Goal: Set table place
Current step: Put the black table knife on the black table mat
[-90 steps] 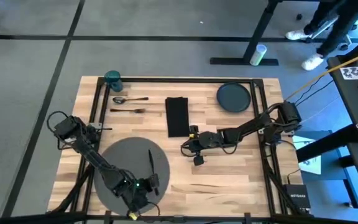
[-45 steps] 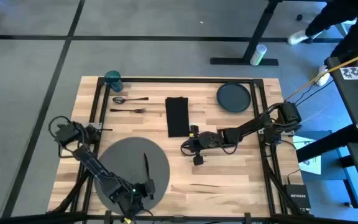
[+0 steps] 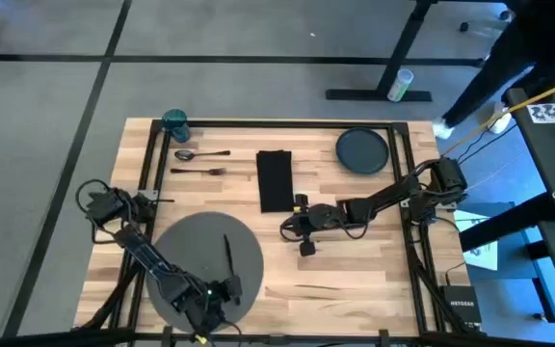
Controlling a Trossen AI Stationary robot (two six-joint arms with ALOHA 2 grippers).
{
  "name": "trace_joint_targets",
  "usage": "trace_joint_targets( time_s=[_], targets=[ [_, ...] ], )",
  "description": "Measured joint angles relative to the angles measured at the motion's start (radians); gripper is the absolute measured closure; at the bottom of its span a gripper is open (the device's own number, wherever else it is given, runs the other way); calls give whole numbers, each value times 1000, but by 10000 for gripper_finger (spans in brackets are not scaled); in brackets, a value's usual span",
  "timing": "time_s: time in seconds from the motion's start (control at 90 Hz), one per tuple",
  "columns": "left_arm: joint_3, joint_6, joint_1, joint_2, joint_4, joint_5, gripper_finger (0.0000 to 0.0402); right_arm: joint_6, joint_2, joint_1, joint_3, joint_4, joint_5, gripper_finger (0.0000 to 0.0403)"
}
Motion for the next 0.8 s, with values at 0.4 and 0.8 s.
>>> trace_joint_targets(
  time_s=[0.4, 0.8],
  targets=[
    [-24, -44, 15, -2, -26, -4, 369, 2, 0, 0, 0, -1, -3, 403],
    [-24, -73, 15, -2, -25, -3, 334, 2, 0, 0, 0, -2, -11, 403]
  ],
)
